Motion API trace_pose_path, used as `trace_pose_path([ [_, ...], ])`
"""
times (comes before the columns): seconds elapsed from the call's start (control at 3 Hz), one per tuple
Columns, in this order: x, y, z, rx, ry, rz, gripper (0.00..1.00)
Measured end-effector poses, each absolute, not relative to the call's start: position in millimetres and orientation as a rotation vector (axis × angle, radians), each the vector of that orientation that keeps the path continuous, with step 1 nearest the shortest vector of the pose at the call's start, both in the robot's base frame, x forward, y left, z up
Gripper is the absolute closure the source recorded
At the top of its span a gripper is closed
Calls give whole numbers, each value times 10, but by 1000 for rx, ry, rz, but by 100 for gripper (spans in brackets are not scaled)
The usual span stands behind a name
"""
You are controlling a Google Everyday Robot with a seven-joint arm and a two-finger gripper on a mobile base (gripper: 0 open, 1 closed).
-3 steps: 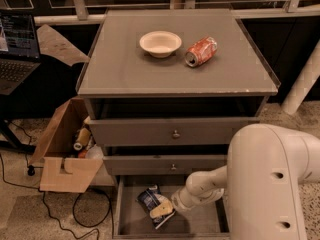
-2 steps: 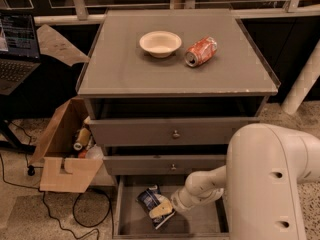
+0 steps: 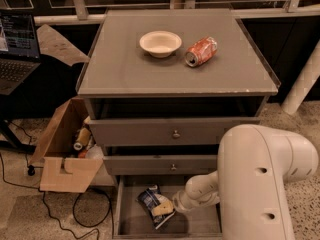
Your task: Pick blue chip bag from bottom drawer and place on counter
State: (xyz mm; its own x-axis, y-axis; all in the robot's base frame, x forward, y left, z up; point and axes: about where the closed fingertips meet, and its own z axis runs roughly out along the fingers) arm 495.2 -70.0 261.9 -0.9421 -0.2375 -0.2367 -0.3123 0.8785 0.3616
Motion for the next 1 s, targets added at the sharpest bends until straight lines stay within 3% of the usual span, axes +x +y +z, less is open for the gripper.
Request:
trace_pose_path([
  [1.0,5175,-521,2127,-373,2842,691,0],
])
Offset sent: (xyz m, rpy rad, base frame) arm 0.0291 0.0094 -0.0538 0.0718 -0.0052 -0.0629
